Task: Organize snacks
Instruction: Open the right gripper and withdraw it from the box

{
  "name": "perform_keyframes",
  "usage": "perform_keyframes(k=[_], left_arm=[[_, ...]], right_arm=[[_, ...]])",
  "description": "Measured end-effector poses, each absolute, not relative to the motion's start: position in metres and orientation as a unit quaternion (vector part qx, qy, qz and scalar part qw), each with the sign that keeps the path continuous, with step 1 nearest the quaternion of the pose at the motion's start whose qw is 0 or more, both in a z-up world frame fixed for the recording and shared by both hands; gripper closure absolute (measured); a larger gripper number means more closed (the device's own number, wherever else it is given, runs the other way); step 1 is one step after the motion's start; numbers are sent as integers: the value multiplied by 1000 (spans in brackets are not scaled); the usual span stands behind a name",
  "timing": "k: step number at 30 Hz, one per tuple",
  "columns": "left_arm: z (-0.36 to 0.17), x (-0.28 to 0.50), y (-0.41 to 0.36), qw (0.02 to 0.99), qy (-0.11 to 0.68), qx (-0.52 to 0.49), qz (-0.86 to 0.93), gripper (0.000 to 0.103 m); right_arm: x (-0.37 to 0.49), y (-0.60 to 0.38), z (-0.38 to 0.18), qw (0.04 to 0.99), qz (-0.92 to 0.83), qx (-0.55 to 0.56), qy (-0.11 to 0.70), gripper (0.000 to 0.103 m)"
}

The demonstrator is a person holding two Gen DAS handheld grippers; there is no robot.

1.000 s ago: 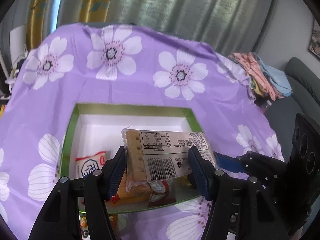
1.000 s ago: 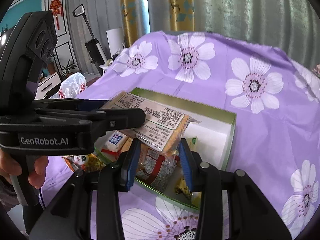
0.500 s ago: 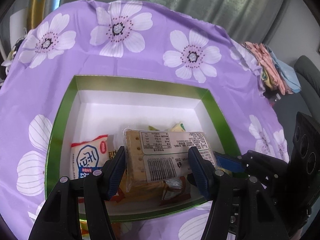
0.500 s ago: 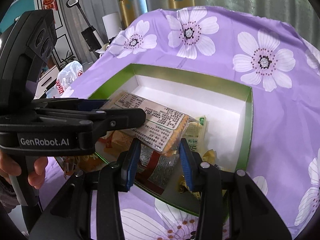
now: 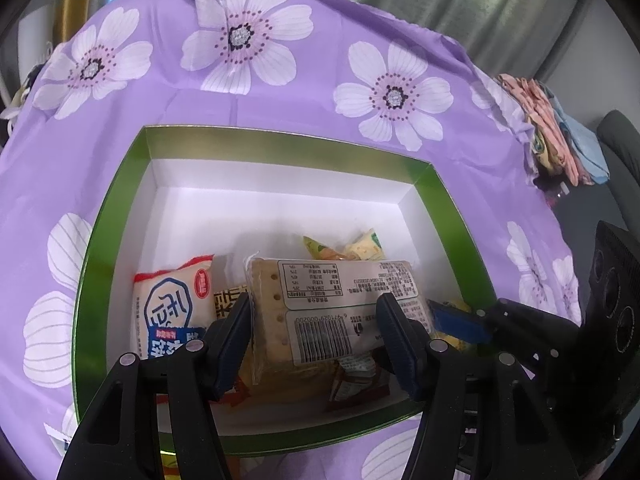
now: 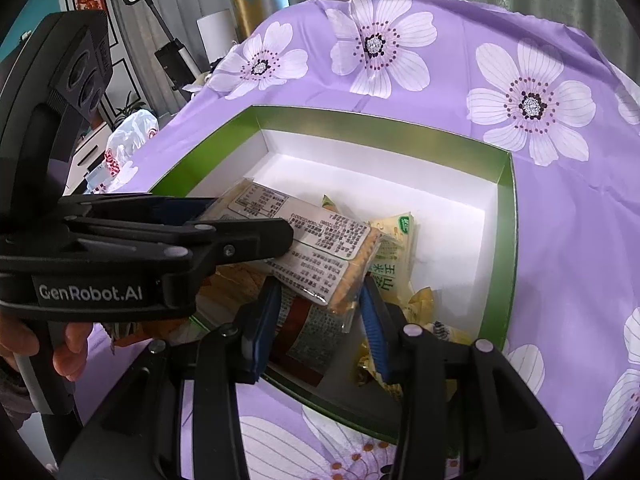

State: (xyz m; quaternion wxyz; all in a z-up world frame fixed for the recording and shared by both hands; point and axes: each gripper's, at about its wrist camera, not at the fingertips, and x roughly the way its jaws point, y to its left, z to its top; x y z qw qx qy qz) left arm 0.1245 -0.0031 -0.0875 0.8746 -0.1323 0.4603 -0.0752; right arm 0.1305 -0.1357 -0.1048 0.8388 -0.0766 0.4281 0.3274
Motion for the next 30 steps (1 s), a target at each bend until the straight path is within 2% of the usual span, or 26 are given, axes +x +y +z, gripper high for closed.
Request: perform_keyframes(k=[17, 19, 21, 26, 28, 30], left_arm=[[-90, 124, 4, 865, 474, -153, -65, 40], [-88, 122, 5, 866, 473, -153, -61, 30], [-85, 119, 7, 869, 468, -153, -56, 25], [-75, 112, 9, 877, 459, -140, -39, 23], [-72, 108, 10, 880, 455, -136, -31, 11], [-68, 103, 12, 883, 450, -133, -25, 8]], right_arm=[[131, -134, -105, 838, 316, -85, 436, 58], [129, -135, -103, 841, 315, -85, 432, 56], [126, -137, -101, 843, 313, -86, 429, 53], [118, -143, -94, 852, 306, -85, 417, 47], [115, -147, -90, 855, 304, -80, 412, 44], [110, -151, -86, 864, 290, -80, 404, 33]])
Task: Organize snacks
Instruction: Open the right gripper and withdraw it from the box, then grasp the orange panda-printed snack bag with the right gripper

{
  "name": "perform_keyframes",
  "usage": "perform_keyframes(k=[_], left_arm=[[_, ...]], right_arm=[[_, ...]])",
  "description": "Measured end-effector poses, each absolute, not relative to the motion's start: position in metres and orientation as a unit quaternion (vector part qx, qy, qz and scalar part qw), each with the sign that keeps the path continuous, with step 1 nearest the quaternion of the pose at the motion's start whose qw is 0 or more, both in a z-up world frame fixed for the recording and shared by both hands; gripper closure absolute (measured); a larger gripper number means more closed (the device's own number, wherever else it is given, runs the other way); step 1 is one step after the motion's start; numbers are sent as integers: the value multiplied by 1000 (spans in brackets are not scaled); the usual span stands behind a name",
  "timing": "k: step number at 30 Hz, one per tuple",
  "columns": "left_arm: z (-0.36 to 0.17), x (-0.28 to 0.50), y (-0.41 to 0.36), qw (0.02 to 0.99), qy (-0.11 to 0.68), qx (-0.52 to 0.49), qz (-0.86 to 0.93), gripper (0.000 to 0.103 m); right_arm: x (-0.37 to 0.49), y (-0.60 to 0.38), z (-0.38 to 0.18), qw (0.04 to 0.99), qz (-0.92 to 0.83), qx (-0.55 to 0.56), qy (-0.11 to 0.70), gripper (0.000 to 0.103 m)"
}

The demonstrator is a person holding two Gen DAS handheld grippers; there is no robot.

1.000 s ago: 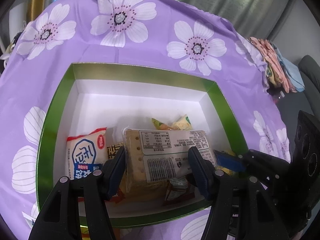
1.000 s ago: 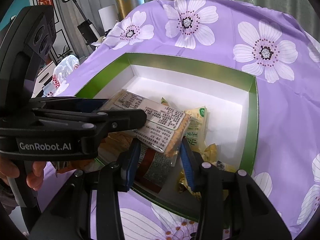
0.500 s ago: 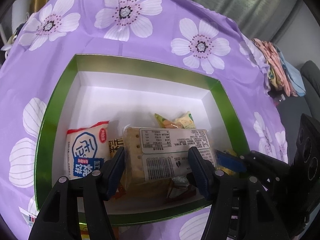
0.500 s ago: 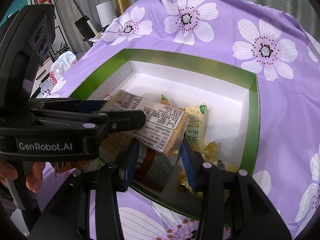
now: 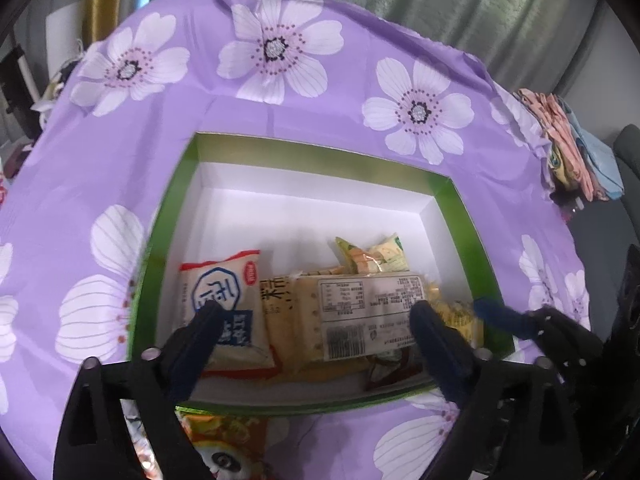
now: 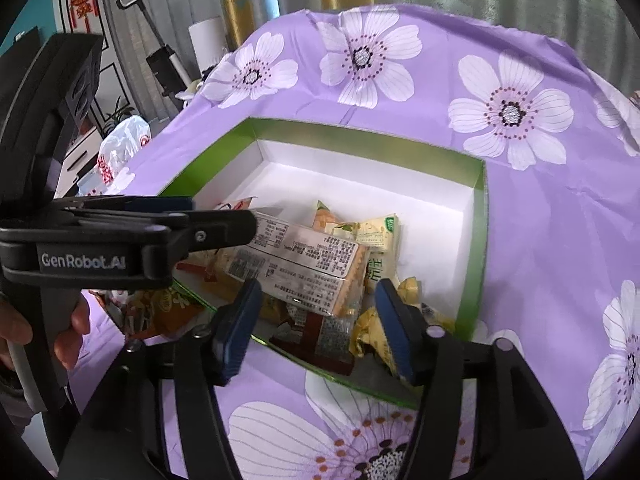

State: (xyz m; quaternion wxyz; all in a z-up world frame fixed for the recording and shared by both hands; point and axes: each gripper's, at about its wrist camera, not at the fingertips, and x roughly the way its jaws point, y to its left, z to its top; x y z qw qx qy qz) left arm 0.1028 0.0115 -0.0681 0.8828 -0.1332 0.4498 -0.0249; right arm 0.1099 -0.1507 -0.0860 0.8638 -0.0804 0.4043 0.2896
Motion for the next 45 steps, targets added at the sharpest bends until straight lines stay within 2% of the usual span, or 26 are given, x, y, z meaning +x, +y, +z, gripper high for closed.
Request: perform_keyframes(k=[15, 30, 45], left_arm=[[-34, 61, 5, 895, 431, -111, -30, 2], [-4, -12, 22, 910, 401, -104, -22, 2], [-36, -49, 53, 903, 408, -134, 10, 2]], right_arm=[[62, -183, -53, 891, 254, -47, 374, 11], [6, -189, -43, 887, 278, -41, 367, 11], [-16, -183, -66, 871, 300, -38, 387, 11]])
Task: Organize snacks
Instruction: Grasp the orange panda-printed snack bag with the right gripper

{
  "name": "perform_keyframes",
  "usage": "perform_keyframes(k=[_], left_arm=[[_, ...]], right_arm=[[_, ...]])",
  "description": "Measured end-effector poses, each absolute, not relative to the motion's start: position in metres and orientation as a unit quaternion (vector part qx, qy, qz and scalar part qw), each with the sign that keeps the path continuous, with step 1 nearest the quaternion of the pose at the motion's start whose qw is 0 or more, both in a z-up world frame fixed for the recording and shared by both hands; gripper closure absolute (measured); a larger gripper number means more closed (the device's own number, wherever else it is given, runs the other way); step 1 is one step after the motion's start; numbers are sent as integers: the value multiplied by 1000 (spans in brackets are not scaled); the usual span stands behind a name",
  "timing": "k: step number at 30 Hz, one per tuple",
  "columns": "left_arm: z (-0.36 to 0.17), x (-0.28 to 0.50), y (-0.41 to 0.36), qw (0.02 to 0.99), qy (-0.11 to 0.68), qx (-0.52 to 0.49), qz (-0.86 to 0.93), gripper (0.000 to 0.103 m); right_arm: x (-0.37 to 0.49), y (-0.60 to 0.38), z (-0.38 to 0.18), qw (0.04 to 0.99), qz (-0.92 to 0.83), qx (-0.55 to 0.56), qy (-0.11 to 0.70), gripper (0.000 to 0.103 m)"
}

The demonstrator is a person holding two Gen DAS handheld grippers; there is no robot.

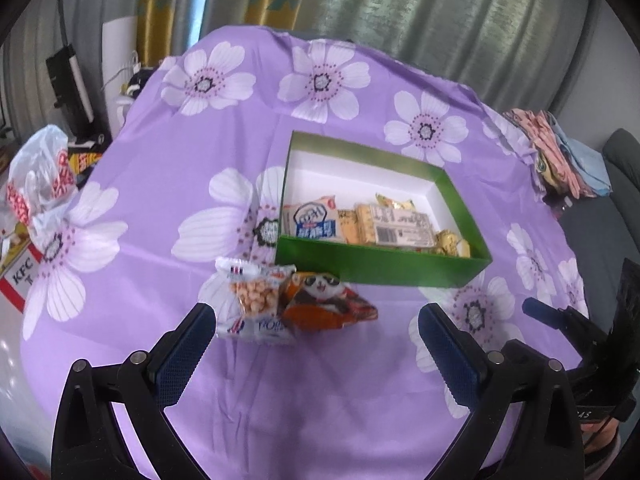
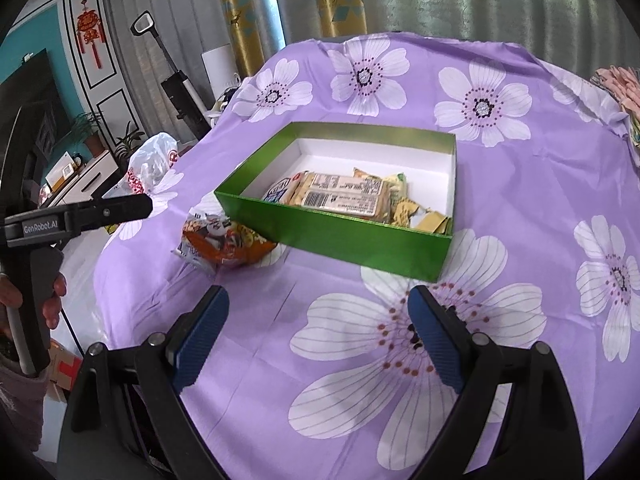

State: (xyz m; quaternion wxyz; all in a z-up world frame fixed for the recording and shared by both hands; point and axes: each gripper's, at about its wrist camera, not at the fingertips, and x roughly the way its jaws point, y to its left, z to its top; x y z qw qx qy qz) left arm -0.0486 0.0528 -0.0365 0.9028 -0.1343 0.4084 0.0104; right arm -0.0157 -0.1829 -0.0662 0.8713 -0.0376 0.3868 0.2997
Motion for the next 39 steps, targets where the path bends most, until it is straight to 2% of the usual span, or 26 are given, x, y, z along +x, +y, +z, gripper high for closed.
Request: perform_keyframes(k=[11, 39], left_arm=[[-74, -61, 53, 899, 397, -176, -61, 2], [-96, -29, 59, 907, 377, -168, -86, 2]], right_arm=[[-26, -159, -97, 852, 335, -48, 400, 11], [-2, -87, -125, 820, 417, -62, 387, 13]])
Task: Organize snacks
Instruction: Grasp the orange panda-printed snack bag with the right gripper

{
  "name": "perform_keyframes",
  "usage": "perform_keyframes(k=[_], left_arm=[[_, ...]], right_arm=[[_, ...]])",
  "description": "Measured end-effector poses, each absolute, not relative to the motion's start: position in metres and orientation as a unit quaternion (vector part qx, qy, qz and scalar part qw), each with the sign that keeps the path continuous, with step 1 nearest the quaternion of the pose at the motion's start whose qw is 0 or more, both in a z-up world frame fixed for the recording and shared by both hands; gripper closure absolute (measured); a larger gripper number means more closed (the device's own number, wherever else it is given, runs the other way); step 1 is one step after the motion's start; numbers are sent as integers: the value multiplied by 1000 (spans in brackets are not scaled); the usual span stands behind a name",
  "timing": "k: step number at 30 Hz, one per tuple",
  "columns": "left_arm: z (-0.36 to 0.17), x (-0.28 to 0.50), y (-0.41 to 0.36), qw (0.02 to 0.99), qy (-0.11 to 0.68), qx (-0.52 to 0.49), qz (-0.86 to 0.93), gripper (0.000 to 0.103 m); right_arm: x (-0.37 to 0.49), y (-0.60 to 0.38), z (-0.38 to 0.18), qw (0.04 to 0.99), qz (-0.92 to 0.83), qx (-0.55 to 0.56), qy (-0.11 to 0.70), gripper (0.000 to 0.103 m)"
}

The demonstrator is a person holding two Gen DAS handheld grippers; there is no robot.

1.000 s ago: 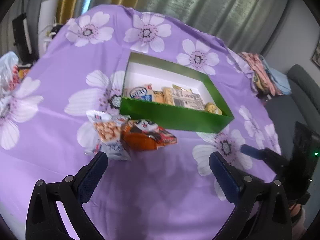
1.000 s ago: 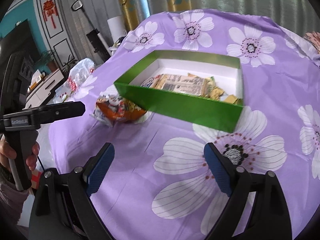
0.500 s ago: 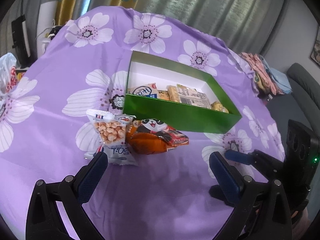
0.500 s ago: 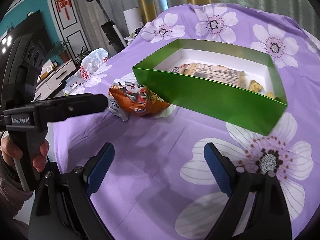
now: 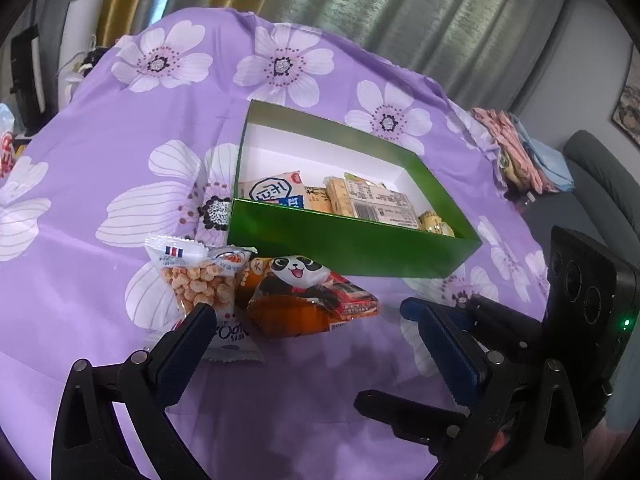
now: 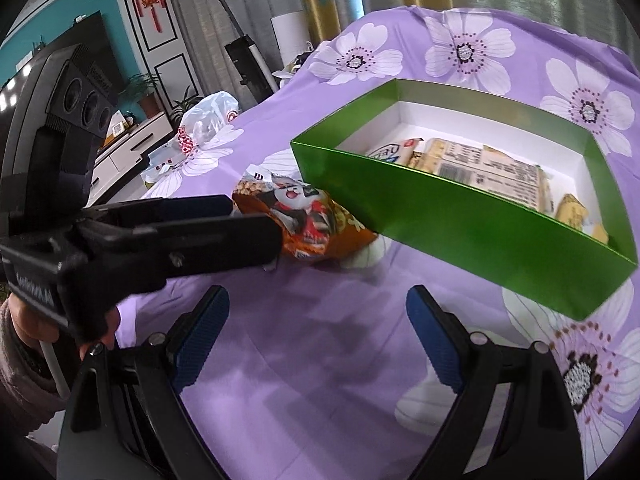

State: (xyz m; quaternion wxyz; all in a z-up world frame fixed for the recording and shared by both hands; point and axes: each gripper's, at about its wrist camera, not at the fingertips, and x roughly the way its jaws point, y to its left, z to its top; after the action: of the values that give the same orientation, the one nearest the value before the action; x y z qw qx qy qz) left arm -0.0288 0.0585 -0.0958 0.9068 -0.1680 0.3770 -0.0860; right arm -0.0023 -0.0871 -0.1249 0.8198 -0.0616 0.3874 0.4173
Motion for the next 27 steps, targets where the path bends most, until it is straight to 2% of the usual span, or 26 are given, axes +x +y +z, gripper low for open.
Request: perform_keyframes(k=[10, 12, 18, 20, 21, 27], left_arm=[[-96, -20, 57, 906, 387, -151, -77, 3], [-95, -19, 58, 906, 387, -151, -79, 6], [-94, -19, 59, 906, 386, -156, -80, 6], [-94, -19, 60, 905, 386, -158, -82, 9], [-94, -18, 60, 905, 386, -158, -83, 16], [-96, -16, 62, 904, 385, -162, -89, 17]], right_arm=[[8, -76, -123, 814, 431, -59, 384, 14], [9, -73, -123, 813, 433, -60, 384, 15], [14, -69, -125, 809, 439, -54, 388, 18], [15, -70, -126, 807, 440, -48, 390, 20], [16, -69, -126, 807, 441, -46, 390, 21], [18, -64, -126, 804, 447, -42, 390, 28]])
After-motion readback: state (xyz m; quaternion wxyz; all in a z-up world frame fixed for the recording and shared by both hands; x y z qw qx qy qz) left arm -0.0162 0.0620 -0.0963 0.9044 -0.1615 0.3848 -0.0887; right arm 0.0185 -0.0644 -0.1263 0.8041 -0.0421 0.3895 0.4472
